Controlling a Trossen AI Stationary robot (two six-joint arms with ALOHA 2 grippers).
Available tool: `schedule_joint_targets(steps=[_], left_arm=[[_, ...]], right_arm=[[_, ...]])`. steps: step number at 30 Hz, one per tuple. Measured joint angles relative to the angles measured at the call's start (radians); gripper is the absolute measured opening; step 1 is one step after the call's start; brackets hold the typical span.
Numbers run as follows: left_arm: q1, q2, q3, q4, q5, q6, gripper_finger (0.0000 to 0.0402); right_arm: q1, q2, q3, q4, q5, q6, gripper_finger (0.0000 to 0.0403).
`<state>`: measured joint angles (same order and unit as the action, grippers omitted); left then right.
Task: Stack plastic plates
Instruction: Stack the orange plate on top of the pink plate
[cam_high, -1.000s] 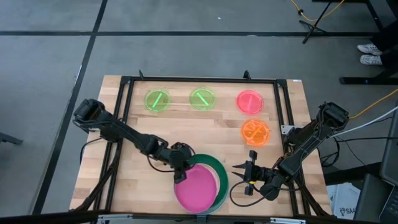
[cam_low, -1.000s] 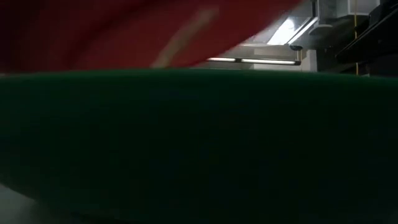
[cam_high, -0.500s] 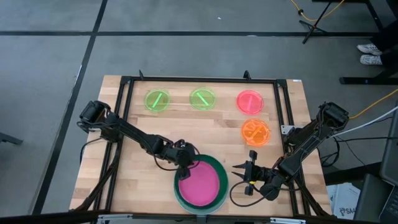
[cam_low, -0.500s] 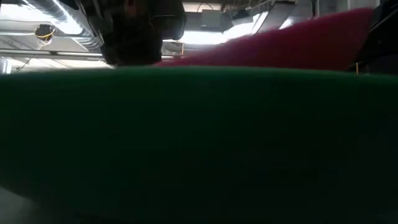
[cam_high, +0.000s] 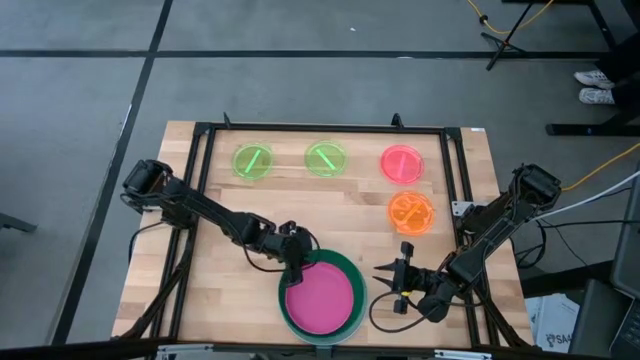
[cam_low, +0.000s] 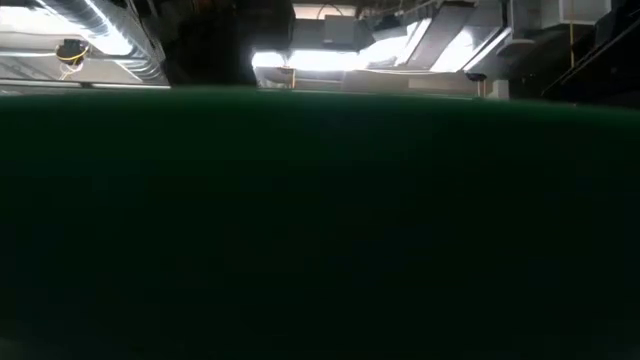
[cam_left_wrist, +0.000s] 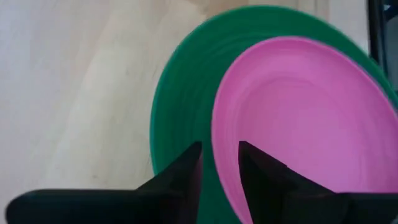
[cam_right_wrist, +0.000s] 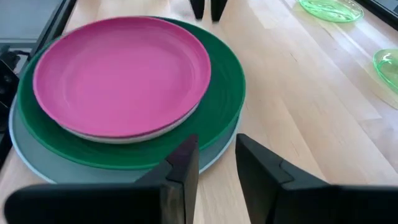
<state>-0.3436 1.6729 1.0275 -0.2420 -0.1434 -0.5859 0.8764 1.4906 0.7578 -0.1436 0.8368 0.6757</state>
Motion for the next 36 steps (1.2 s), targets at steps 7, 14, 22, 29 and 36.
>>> schedule_joint_targets(steps=[7, 14, 22, 29, 36], left_arm=[[-0.135, -0.056, -0.020, 0.093, -0.290, 0.203, 0.0094], [-0.305, -0.055, -0.167, 0.507, -0.494, 0.309, 0.0094], [-0.389, -0.055, -0.259, 0.670, -0.585, 0.331, 0.0094], [-0.396, -0.054, -0.264, 0.673, -0.586, 0.329, 0.0094], [-0.384, -0.054, -0.264, 0.673, -0.585, 0.331, 0.0094]], right_arm=[[-0.045, -0.009, 0.000, -0.136, -0.020, 0.024, 0.0099], [-0.143, -0.048, 0.000, -0.457, -0.110, 0.132, 0.0099], [-0.230, -0.023, 0.000, -0.655, -0.210, 0.186, 0.0099], [-0.279, 0.048, 0.000, -0.655, -0.220, 0.191, 0.0099], [-0.332, 0.151, 0.000, -0.654, -0.219, 0.199, 0.0099]])
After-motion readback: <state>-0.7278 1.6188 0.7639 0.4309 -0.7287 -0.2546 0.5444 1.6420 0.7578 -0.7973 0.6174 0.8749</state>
